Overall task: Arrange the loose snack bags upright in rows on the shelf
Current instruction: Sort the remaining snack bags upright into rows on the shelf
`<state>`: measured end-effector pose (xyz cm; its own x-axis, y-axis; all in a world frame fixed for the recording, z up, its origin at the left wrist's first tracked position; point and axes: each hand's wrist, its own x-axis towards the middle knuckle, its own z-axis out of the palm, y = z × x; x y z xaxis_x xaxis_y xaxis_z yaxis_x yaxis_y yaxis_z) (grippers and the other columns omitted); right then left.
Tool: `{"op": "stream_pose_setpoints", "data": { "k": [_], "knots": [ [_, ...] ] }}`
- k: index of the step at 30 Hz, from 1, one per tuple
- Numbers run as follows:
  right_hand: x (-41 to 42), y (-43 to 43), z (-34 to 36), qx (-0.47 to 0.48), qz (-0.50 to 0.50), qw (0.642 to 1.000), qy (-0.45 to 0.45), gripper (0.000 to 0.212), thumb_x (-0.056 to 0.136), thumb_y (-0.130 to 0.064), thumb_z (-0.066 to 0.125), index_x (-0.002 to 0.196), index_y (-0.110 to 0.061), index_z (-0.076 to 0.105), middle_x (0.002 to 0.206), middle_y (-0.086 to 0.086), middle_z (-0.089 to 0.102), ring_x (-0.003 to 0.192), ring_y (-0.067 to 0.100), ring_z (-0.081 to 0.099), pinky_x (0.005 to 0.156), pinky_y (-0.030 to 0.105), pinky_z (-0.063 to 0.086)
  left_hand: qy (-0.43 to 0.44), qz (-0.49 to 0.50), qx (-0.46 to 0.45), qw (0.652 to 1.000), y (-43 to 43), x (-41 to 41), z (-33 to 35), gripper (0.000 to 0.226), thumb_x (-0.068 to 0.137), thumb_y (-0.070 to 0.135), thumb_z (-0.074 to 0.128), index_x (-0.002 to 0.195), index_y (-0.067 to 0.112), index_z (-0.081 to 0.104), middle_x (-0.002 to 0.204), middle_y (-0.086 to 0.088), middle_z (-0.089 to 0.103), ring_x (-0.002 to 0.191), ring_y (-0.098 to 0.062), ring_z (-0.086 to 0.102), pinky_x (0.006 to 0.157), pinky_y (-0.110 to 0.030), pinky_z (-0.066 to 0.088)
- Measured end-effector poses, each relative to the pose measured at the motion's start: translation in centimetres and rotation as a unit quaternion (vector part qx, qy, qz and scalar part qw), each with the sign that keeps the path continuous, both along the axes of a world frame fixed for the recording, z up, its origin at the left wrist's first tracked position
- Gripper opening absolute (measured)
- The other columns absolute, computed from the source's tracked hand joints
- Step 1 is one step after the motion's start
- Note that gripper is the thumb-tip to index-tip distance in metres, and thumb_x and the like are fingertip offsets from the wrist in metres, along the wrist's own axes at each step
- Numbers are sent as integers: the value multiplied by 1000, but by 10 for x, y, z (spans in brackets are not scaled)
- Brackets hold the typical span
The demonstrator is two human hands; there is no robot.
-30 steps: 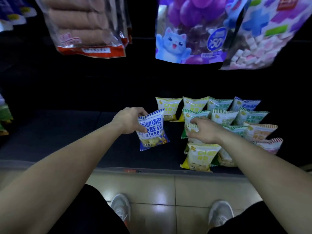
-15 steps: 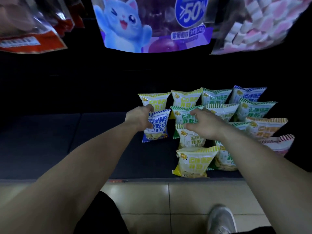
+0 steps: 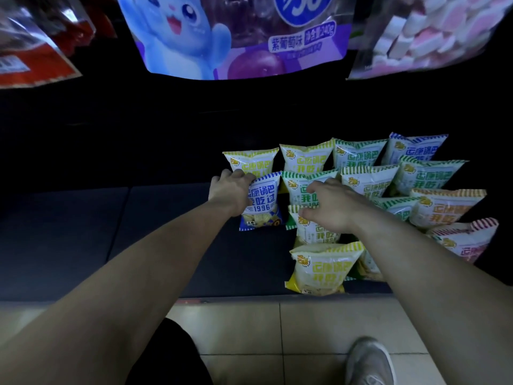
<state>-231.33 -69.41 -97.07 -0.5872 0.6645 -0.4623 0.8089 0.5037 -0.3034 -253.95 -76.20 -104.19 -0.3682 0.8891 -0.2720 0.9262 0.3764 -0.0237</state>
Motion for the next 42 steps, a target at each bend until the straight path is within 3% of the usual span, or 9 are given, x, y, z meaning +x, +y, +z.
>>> {"op": "stream_pose_setpoints", "data": {
  "k": [5,10,17,21,24,27,34,38,42],
  "knots": [
    [0,-6,1,10,18,1000,-23,70,94,-56,53,153,-24,30,155,6,29,139,31,36,104,44,42,0,9,-34,999,3,7,-2,68,92,34,61,150,32,25,146,-6,37,131,-32,32,106,-48,29],
    [5,-4,4,20,11,999,-32,73,94,-55,54,154,-24,28,159,8,25,141,32,33,107,48,40,23,27,11,999,2,11,2,70,87,35,67,145,21,33,146,-10,37,132,-32,32,108,-47,32],
    [25,-1,10,30,-2,999,-38,73,95,-54,54,155,-24,25,161,8,21,142,33,33,109,46,38,14,-17,65,998,-12,35,23,74,86,48,62,147,20,32,151,-9,32,138,-32,27,111,-46,29],
    [55,1,12,35,-19,998,-46,72,96,-53,54,155,-24,25,159,7,23,138,32,37,103,44,42,-29,-28,79,996,-21,59,43,77,86,55,58,149,21,31,153,-7,31,139,-30,26,113,-47,27],
    [87,2,13,36,-43,997,-52,78,95,-53,57,157,-26,20,165,5,14,145,32,30,109,46,39,-88,-50,92,991,-27,85,56,78,85,62,55,149,25,32,154,-3,31,140,-27,25,114,-46,27],
    [121,4,12,26,-51,994,-91,84,92,-53,62,158,-25,18,165,7,14,144,31,31,109,44,39,-116,-115,50,985,-32,118,61,87,81,70,56,152,29,27,157,0,26,144,-25,20,116,-47,23],
    [171,-7,-8,13,-12,991,-134,73,100,-38,50,159,-23,9,166,2,6,149,31,18,115,40,30,-36,-217,-31,975,-26,166,47,110,70,74,66,155,29,14,161,-2,15,146,-28,15,117,-48,20],
    [170,-15,-12,25,16,991,-127,81,97,-43,54,160,-24,6,167,1,0,151,30,13,118,45,27,7,-219,-68,973,-20,163,36,125,60,77,71,155,29,6,163,-2,4,149,-31,7,119,-52,15],
    [170,-15,-14,22,23,993,-116,82,95,-45,57,159,-24,10,166,2,7,148,33,20,116,47,30,37,-221,-83,971,-16,158,27,128,58,79,70,155,30,3,162,-2,-2,148,-32,4,119,-53,13]
  ]
}}
